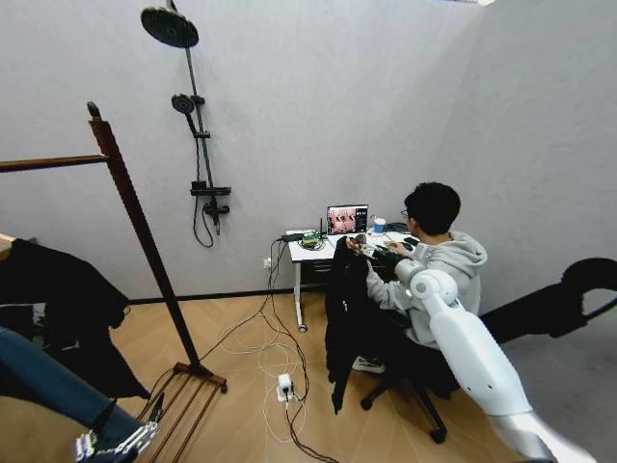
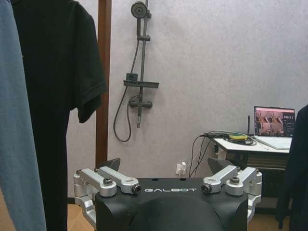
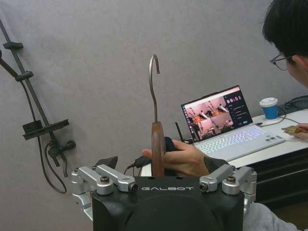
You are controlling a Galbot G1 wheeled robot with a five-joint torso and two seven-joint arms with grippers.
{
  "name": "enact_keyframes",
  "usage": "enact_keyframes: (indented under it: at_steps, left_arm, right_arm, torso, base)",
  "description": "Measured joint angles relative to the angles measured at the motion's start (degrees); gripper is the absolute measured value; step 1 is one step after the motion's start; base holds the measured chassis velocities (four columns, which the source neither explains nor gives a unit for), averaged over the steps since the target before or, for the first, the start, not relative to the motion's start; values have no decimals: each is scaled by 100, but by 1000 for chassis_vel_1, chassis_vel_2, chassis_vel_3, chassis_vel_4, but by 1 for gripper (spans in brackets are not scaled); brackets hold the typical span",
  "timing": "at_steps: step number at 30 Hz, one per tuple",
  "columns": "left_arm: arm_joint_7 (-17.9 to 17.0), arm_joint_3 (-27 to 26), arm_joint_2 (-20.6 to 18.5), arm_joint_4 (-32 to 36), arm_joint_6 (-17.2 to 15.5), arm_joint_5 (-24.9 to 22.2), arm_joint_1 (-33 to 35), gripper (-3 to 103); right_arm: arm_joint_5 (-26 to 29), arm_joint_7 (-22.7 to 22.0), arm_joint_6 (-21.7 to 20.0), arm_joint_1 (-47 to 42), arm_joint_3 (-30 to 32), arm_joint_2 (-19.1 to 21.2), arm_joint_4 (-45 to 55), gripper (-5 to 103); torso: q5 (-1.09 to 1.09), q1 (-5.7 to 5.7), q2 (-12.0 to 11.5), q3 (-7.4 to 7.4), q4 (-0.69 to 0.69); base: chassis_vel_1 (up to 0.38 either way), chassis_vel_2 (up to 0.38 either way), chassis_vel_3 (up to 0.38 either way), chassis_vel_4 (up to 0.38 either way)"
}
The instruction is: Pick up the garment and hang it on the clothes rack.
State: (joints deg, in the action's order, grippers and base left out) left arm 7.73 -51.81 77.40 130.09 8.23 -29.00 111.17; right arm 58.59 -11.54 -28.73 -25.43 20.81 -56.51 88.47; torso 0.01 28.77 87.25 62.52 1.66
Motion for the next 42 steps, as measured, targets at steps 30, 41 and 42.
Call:
enact_keyframes:
  at_steps: [30, 41, 42]
  left_arm:
    - [0, 0, 0, 0, 0, 0, 0, 100]
    - [0, 0, 0, 0, 0, 0, 0, 100]
    - [0, 0, 0, 0, 0, 0, 0, 100]
  right_arm:
    - [-1869, 401, 379, 410, -781, -298, -1111, 32]
    - [-2313, 235, 373, 265, -837, -474, -845, 9]
    - [-2313, 235, 373, 265, -837, -474, -845, 9]
  torso:
    - [-1, 0, 0, 0, -1]
    - [-1, 0, 1, 1, -2]
    - [-1, 0, 1, 1, -2]
  base:
    - [0, 0, 0, 0]
    - [0, 0, 0, 0]
    - [0, 0, 0, 0]
